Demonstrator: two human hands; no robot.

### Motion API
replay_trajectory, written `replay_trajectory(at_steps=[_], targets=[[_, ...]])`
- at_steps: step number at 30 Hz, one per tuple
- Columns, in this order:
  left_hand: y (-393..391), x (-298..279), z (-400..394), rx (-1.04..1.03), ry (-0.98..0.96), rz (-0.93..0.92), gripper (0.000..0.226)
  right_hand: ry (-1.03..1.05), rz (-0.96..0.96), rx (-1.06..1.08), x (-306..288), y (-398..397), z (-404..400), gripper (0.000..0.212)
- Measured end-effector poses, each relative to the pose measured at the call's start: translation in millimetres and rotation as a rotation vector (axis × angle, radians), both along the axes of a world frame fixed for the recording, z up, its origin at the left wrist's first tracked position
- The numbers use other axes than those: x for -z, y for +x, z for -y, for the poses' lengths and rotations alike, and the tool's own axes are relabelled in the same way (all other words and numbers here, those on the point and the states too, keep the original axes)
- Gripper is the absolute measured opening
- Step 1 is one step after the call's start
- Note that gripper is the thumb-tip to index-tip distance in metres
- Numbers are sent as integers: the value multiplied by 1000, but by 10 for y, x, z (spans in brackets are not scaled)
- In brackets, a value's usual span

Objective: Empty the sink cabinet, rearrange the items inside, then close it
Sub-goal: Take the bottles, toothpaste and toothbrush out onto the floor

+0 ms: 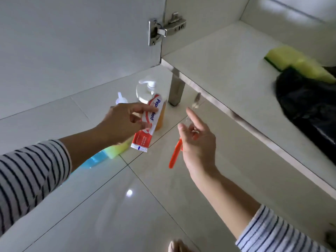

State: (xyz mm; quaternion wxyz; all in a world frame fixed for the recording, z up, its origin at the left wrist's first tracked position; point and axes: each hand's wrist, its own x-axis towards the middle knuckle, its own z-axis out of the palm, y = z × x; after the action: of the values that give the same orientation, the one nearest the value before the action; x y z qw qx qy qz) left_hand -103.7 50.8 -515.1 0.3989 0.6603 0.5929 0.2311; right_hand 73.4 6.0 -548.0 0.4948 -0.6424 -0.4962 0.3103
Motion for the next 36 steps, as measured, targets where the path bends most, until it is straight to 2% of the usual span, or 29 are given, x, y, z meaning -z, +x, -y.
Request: replay_trajectory(at_steps=[4,8,16,21,27,33,36], targets=[[-315,248,224,15,-69,-121,41,-106,-13,7,428,-359,302,41],[-397,666,376,83,-157,-245,42,-167,102,-4,840,-559,482,44],[-311,1333,355,100,-122,-287,44,-275,127,2,1367,-714,451,47],[-332,1549,272,86,-35,-335,46,-306,114,-37,1455,-754,307,47],[-349,1639,287,93,53,-311,48,-413,119,-100,1478,-762,219,53],[-327,1545,302,97,162,-246,37,-343,293,-152,1364,-696,279,66],[-319,1425,296,140,225,-234,33,-292,363,-127,1222,-573,290,60]])
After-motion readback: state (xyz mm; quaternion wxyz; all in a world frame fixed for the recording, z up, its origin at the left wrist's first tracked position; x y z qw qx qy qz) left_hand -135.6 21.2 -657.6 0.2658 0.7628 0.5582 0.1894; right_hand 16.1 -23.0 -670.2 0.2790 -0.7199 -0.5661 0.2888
